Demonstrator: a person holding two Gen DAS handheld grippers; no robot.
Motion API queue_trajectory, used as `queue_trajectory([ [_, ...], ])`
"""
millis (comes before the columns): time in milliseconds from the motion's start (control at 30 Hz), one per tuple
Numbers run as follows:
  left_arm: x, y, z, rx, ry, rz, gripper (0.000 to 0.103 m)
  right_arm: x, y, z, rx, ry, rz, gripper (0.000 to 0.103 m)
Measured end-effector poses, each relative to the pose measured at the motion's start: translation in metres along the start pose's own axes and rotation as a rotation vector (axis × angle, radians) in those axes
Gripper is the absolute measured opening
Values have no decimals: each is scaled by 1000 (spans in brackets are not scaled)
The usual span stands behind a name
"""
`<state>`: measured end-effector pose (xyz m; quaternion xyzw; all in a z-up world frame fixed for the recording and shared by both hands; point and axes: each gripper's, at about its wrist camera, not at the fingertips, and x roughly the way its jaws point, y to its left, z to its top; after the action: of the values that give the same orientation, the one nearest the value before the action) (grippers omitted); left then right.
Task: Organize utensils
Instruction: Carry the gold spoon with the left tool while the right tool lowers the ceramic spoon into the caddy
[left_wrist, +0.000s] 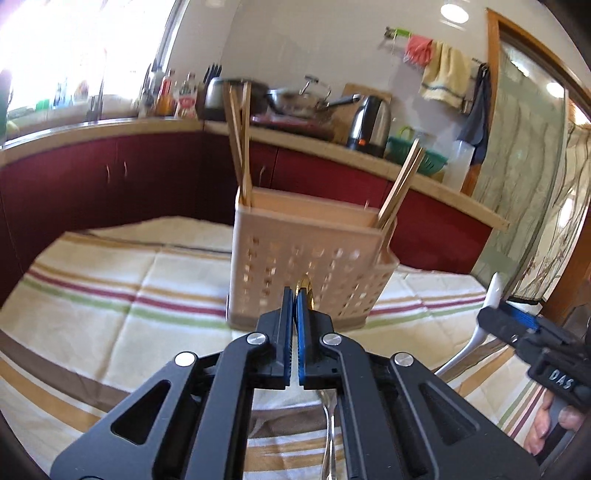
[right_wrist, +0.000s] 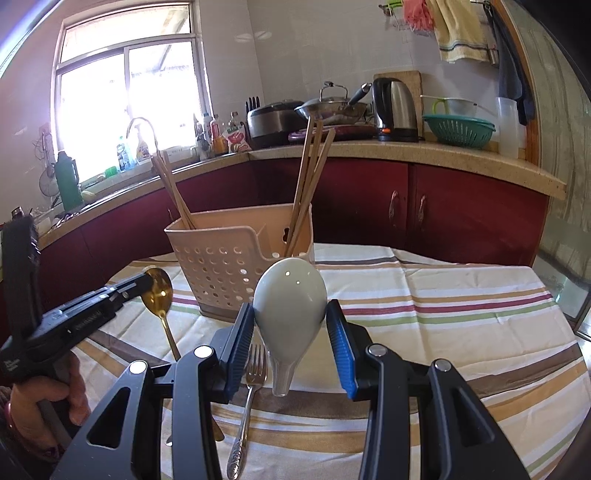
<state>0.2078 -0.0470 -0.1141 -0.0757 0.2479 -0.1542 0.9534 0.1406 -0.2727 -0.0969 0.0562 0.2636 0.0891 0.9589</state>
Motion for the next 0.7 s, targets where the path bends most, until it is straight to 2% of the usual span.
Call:
queue_trajectory([
  [167, -15, -3, 17, 28, -60, -2, 2, -7, 7, 8, -15, -39, 9, 41],
  [400, -28, -5, 53, 84, -157, 4, 2, -11, 12, 36, -26, -128, 48, 41],
  [633, -39, -17, 99, 227, -314, 61, 2, -10, 18, 75, -57, -248, 74, 41],
  [700, -38, -17, 109, 247, -336, 71, 2, -8, 18, 85, -63, -275, 77, 41],
])
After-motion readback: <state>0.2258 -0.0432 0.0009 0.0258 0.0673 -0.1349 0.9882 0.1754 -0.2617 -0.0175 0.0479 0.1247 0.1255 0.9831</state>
